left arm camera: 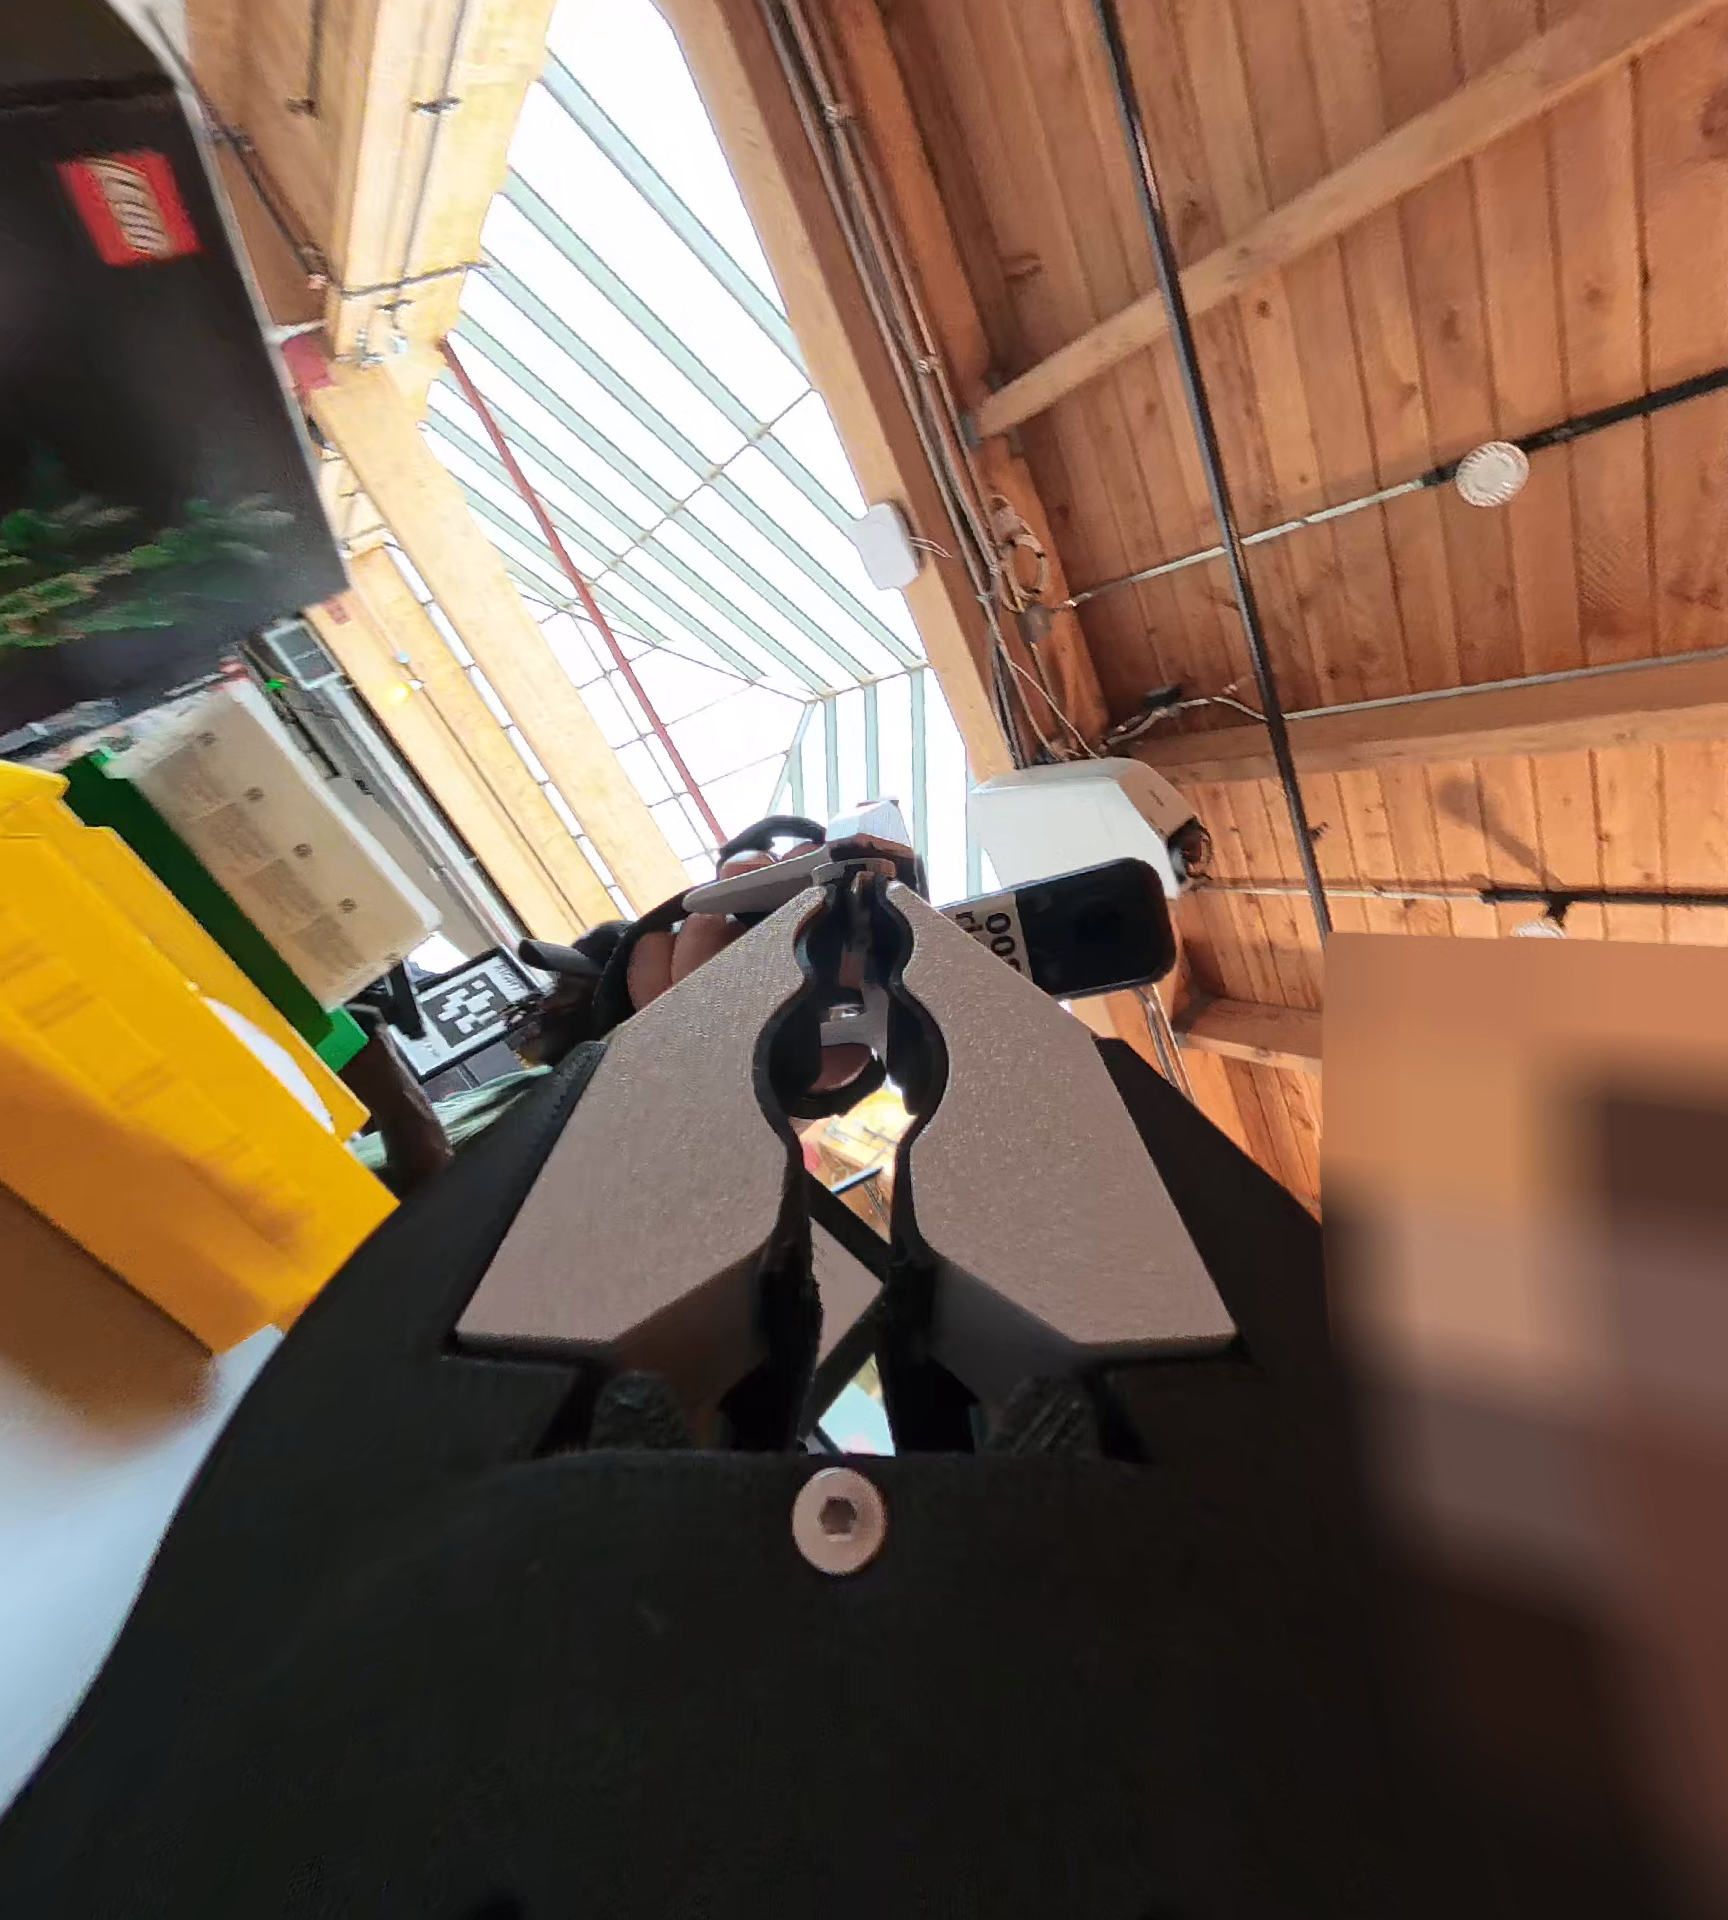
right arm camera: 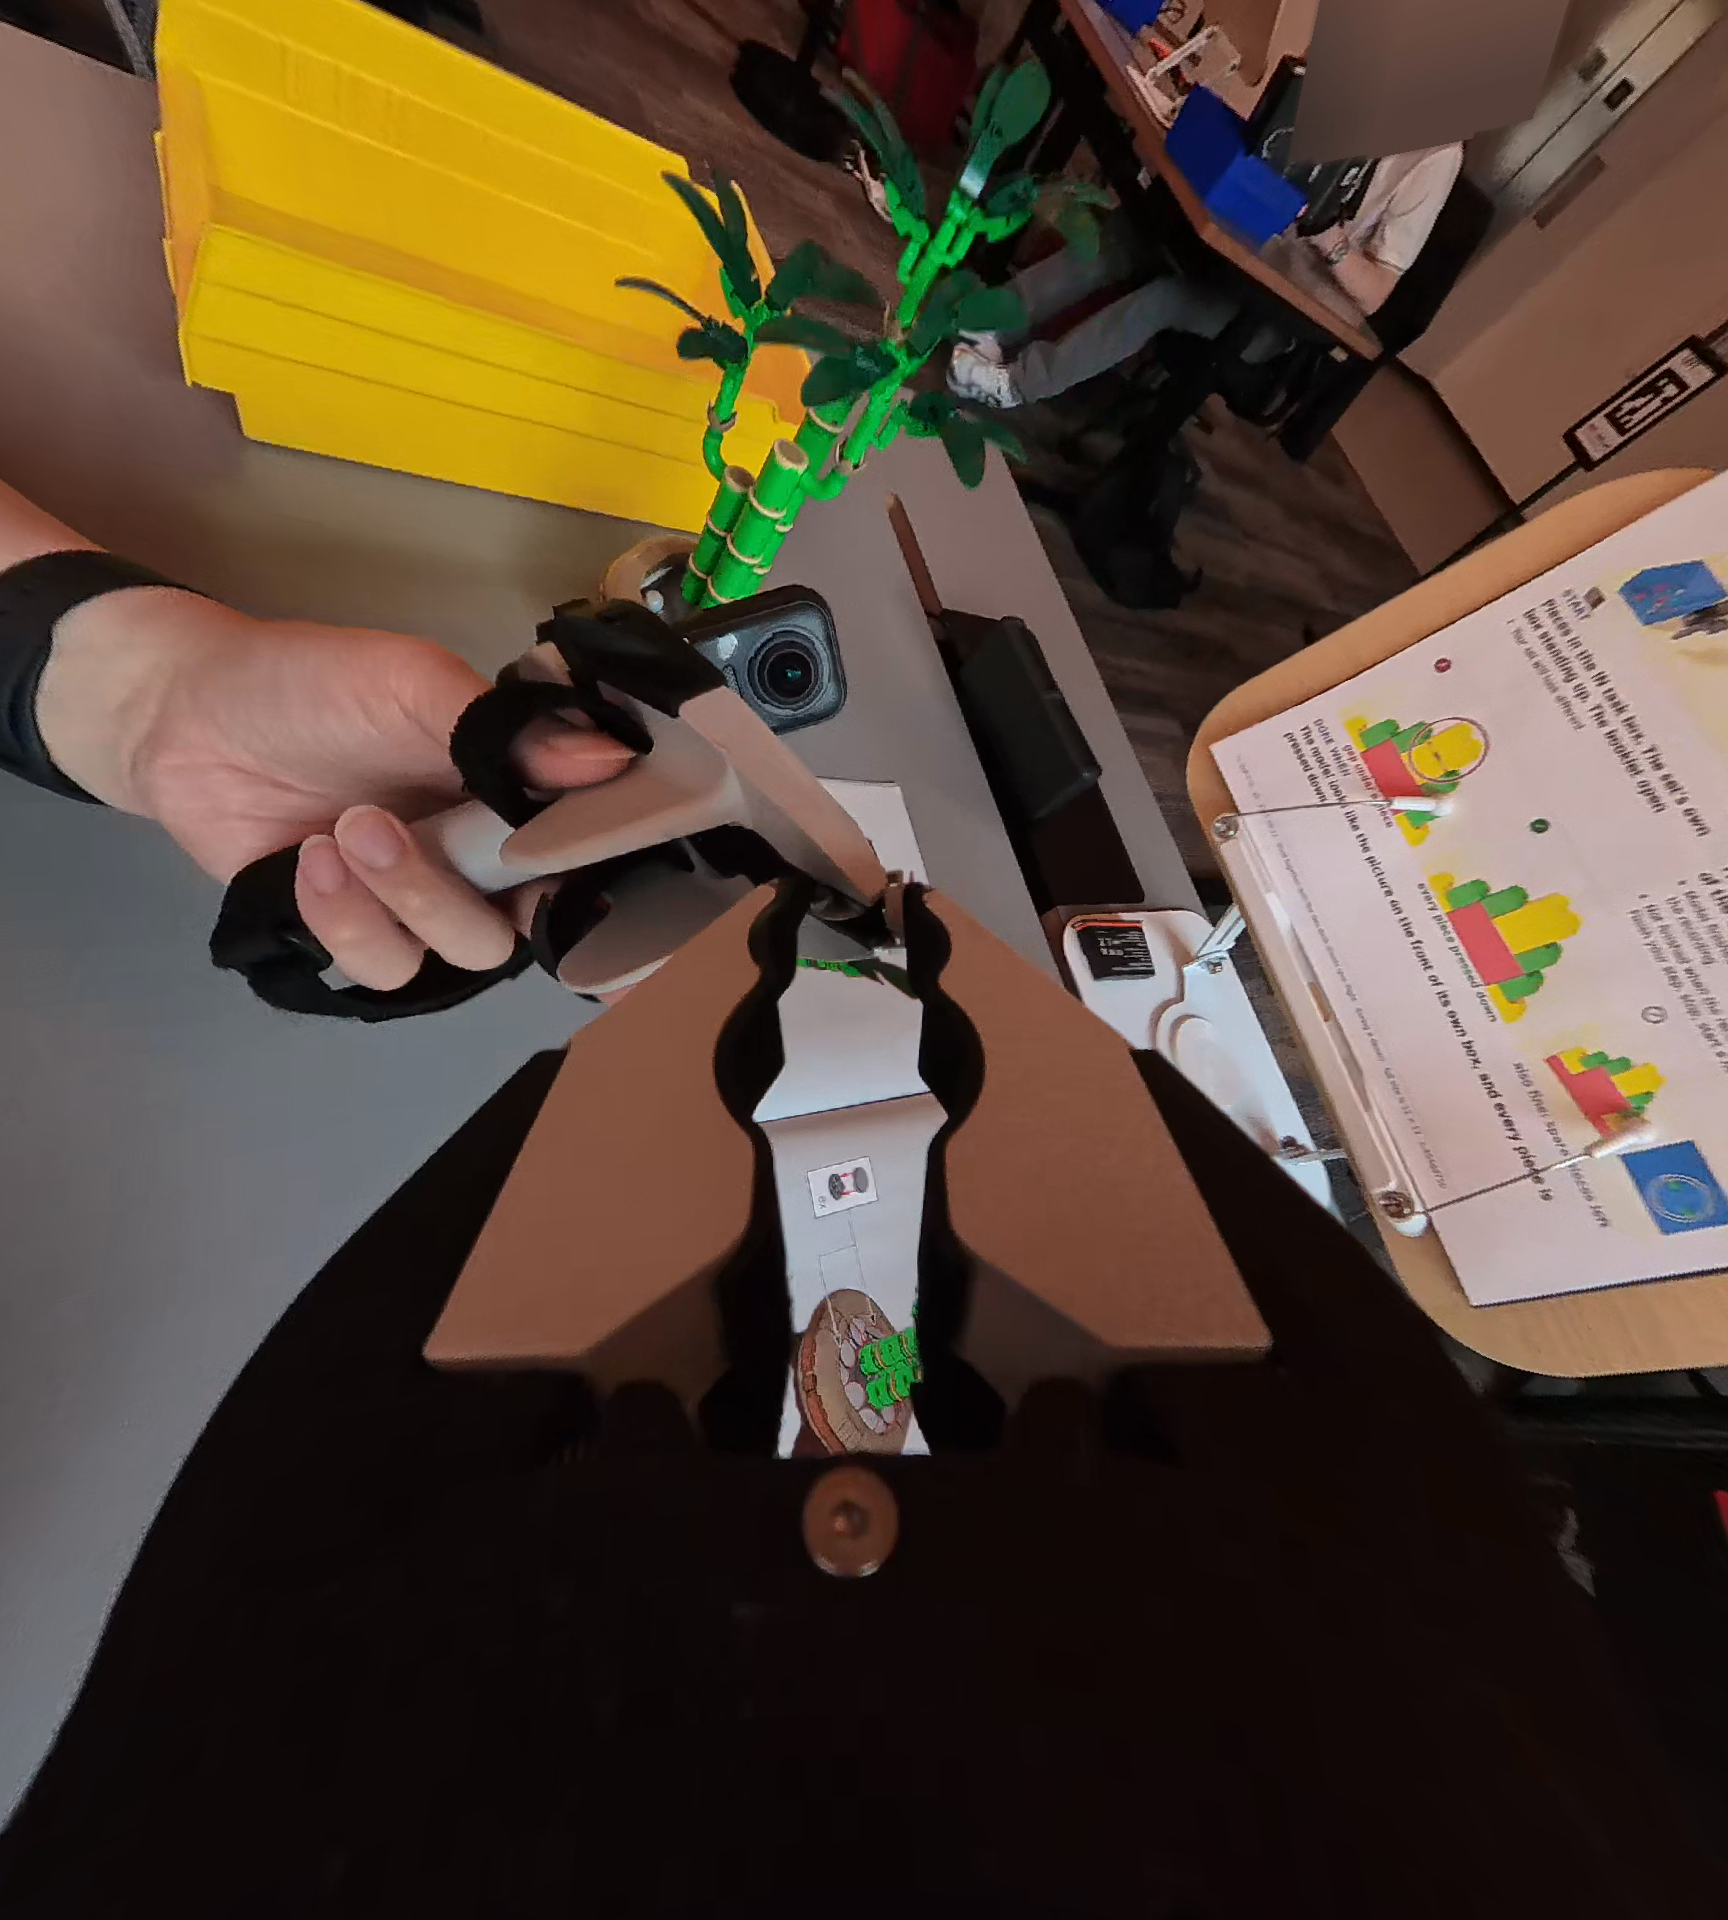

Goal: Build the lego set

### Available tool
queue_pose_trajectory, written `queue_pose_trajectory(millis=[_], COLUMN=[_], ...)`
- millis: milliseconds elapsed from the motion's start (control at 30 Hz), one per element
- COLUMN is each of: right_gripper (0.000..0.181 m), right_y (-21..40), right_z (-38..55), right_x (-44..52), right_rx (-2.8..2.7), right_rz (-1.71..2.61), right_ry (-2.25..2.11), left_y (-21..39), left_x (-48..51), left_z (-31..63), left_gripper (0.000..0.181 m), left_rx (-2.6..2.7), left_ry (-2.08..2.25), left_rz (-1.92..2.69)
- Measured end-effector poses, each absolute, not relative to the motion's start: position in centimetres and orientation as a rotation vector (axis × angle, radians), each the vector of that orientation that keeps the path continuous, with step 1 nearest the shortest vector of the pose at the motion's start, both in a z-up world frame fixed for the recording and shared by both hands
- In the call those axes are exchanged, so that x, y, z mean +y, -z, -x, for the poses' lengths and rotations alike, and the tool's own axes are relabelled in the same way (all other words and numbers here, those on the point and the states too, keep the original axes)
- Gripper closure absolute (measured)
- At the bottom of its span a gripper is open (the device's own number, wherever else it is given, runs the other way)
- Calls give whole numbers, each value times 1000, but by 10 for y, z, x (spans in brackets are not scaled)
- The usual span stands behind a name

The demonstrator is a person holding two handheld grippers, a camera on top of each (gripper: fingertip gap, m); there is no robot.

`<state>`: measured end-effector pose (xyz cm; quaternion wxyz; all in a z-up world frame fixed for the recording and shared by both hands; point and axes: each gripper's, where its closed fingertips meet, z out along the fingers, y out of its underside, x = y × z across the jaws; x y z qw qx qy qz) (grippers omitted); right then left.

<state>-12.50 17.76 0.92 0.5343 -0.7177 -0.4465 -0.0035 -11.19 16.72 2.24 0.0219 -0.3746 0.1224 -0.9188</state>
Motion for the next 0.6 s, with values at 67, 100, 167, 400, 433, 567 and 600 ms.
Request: queue_pose_trajectory(millis=[67, 100, 167, 400, 433, 567, 600], right_gripper=[159, 159, 158, 162, 161, 160, 160], right_y=[0, 3, 9, 14, 15, 21, 23], right_z=[122, 122, 120, 120, 120, 120, 119], right_x=[184, 187, 191, 204, 206, 213, 215], right_rx=[-1064, -1060, -1063, -1045, -1042, -1029, -1022], right_rz=[1718, 1720, 1717, 1679, 1674, 1663, 1662], right_ry=[-32, -55, -74, -24, -15, -11, -20], left_y=[-13, -10, -5, 2, 3, 8, 10], left_x=[175, 178, 184, 196, 198, 205, 207], left_z=[108, 107, 105, 104, 104, 104, 103], left_gripper=[180, 180, 180, 180, 180, 180, 180], left_rx=[334, 316, 292, 231, 217, 174, 171], left_ry=[2828, 2821, 2806, 2769, 2765, 2734, 2715], left_rz=[1224, 1249, 1284, 1344, 1351, 1398, 1420])
